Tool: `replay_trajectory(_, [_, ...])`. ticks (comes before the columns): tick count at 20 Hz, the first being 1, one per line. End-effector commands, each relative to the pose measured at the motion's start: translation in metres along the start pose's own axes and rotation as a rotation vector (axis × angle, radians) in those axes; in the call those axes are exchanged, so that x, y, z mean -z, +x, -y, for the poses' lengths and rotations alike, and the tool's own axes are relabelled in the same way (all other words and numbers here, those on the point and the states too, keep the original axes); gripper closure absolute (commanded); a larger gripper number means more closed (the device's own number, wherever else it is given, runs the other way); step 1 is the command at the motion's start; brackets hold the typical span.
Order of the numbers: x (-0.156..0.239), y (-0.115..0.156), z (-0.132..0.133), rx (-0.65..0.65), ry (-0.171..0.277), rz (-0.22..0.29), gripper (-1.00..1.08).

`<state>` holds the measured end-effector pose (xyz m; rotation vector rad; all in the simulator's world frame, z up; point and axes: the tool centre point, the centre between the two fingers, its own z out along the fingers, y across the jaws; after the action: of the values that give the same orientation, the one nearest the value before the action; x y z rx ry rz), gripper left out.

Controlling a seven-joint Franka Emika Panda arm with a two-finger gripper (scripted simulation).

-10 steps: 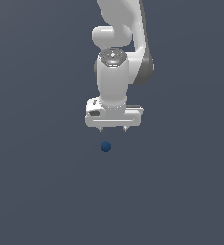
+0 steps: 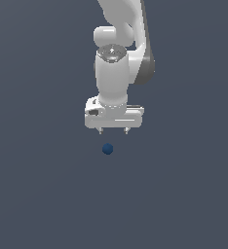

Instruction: Pick up the object and move it to a goal position.

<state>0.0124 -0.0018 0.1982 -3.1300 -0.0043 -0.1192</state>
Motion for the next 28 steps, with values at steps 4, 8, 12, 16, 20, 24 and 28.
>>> replay_trajectory(4, [0.005,0.001,-0.001,-0.003,0.001,-0.012,-0.92])
replay_trajectory(8, [-0.004,0.000,-0.003,0.004,0.000,-0.005,-0.92])
replay_trajectory(12, [-0.024,-0.002,-0.008,0.019,-0.003,0.009,-0.92])
replay_trajectory(16, [-0.055,-0.006,-0.016,0.044,-0.005,0.032,-0.92])
replay_trajectory(20, [-0.087,-0.013,-0.024,0.069,-0.006,0.055,-0.92])
replay_trajectory(24, [-0.107,-0.018,-0.029,0.084,-0.006,0.070,-0.92])
replay_trajectory(28, [-0.115,-0.020,-0.031,0.091,-0.006,0.076,-0.92])
